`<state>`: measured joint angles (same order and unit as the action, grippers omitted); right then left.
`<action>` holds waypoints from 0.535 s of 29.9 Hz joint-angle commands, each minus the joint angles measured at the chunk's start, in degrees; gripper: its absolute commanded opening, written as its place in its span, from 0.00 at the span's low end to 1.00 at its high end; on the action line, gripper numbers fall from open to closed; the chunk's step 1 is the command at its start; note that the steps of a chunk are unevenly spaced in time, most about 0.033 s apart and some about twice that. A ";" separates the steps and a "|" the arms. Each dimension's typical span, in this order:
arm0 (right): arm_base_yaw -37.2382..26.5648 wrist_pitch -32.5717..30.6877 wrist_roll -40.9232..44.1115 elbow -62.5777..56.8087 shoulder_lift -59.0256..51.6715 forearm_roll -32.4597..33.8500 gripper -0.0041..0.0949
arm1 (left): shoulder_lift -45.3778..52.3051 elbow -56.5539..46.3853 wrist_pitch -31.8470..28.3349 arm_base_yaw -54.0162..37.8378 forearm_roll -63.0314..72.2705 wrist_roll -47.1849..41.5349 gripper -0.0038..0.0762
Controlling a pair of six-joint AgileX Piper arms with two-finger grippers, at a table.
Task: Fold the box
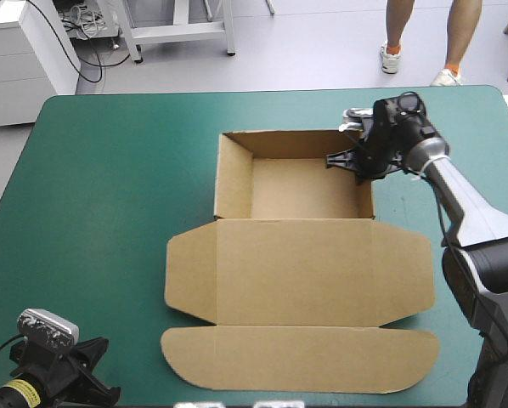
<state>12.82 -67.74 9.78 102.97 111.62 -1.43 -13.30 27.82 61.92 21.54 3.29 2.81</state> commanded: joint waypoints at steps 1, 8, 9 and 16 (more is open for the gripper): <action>-7.55 0.70 -2.52 2.15 -5.10 1.03 0.02 | -0.68 1.33 -3.19 0.07 0.78 -0.20 0.04; -24.54 0.70 -7.17 2.15 -5.87 1.03 0.02 | -0.68 1.33 -3.19 0.07 0.78 -0.20 0.04; -26.57 0.70 -7.27 2.15 -5.87 1.43 0.02 | -0.68 1.33 -3.19 0.07 0.78 -0.20 0.04; -41.08 0.70 -7.94 2.15 -5.64 1.43 0.02 | -0.68 1.33 -3.19 0.07 0.78 -0.20 0.04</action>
<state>-24.15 -67.79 2.55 103.27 109.72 0.00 -13.30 27.82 61.92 21.54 3.34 2.81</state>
